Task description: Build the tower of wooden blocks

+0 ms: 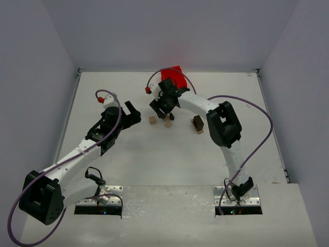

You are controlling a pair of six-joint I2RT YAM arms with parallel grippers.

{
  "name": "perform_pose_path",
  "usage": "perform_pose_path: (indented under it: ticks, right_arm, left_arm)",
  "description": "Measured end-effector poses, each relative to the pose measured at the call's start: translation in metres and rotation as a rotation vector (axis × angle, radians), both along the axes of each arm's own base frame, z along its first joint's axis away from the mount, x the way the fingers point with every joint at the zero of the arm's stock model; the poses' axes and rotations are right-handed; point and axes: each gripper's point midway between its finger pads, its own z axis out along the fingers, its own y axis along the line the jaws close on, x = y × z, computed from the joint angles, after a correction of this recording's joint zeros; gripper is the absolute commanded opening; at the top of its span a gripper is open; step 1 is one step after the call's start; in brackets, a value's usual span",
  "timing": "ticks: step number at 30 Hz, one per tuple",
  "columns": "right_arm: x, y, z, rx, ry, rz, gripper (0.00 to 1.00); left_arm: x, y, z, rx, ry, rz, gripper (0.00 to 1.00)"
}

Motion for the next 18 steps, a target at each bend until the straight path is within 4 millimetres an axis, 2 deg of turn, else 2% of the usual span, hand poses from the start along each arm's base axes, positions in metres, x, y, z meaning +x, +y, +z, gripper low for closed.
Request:
perform_pose_path:
  ticks: [3,15,18]
  right_arm:
    - [-0.001,-0.001,-0.001,-0.002,0.005,-0.006,0.55]
    - [-0.008,-0.005,-0.009,-0.009,0.039,-0.026,0.53]
    - [-0.010,-0.006,-0.012,-0.013,0.048,-0.031,0.47]
  left_arm:
    - [0.000,0.001,0.000,0.001,-0.001,0.003,1.00]
    - [0.000,0.001,0.000,0.002,-0.001,0.005,1.00]
    - [0.000,0.001,0.000,0.002,-0.002,0.005,1.00]
